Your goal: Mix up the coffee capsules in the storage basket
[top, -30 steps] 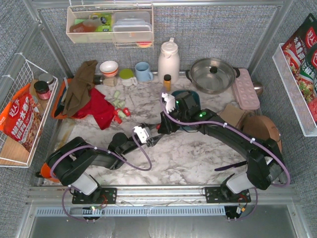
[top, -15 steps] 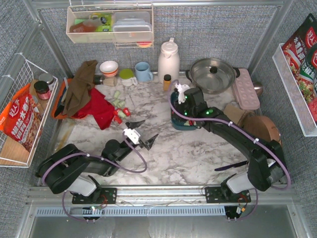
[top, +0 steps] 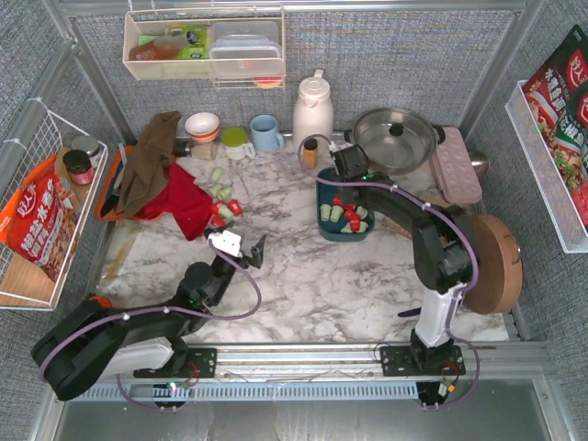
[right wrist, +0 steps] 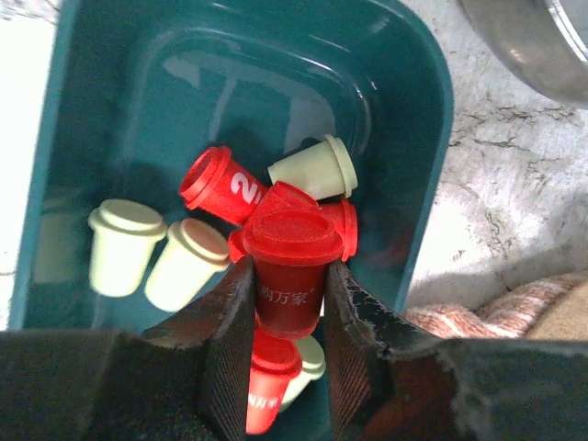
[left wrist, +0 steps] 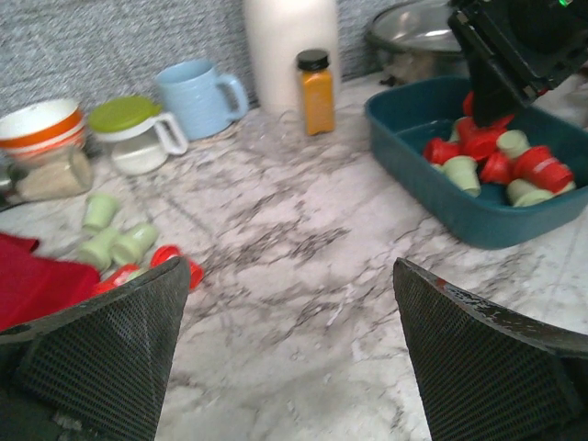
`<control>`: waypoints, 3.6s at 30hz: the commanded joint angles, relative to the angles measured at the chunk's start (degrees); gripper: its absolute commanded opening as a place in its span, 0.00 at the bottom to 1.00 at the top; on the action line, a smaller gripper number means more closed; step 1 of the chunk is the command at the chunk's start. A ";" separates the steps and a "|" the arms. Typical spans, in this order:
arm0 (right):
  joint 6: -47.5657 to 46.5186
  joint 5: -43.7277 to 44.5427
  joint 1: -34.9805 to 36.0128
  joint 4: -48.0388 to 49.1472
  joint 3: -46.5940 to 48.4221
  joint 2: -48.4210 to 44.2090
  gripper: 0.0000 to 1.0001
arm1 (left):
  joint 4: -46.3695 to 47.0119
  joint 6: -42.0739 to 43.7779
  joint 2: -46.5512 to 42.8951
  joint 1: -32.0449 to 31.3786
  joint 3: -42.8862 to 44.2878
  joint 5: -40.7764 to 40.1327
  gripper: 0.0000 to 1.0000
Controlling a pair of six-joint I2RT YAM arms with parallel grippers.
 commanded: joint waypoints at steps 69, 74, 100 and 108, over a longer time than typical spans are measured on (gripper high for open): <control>5.83 -6.35 -1.14 16.21 -32.49 -40.82 0.99 | -69.30 -52.91 37.75 25.02 45.83 -12.74 0.49; 5.73 -6.70 -1.15 16.13 -32.40 -40.75 0.99 | -67.67 -52.02 36.15 25.30 43.95 -12.08 0.36; 10.46 -25.18 -1.86 10.61 -28.26 -39.49 0.99 | -13.67 3.65 3.84 1.88 15.11 27.80 0.26; 10.91 -34.32 3.95 5.28 -25.39 -41.01 0.98 | -7.87 13.32 11.02 -5.01 17.67 31.65 0.27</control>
